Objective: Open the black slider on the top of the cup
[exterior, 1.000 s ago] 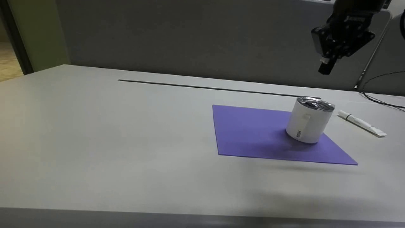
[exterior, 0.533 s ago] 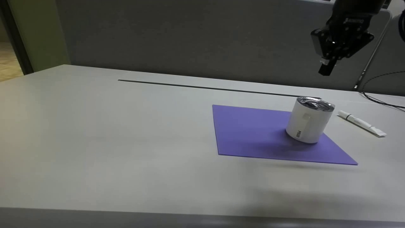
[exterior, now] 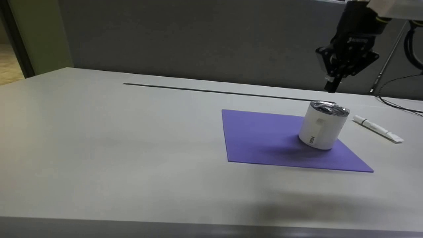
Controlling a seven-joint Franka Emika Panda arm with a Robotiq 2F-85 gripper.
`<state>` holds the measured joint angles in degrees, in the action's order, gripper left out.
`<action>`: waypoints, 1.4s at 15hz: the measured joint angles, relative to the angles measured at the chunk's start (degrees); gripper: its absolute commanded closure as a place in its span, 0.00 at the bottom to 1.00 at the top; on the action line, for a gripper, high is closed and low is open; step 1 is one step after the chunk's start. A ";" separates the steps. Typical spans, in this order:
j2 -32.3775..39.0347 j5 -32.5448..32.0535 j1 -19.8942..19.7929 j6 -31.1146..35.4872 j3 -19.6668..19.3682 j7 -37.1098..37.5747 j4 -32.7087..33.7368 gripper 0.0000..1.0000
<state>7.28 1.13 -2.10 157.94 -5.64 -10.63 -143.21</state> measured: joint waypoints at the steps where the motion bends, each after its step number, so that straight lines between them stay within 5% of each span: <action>1: 0.95 1.57 -0.22 0.53 0.57 -0.14 0.06 1.00; 7: 4.74 6.80 -1.94 1.27 3.57 -0.69 1.22 1.00; 21: 6.51 6.74 -3.27 1.15 3.63 -0.63 2.11 1.00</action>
<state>13.78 7.88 -5.37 159.09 -2.01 -11.26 -141.09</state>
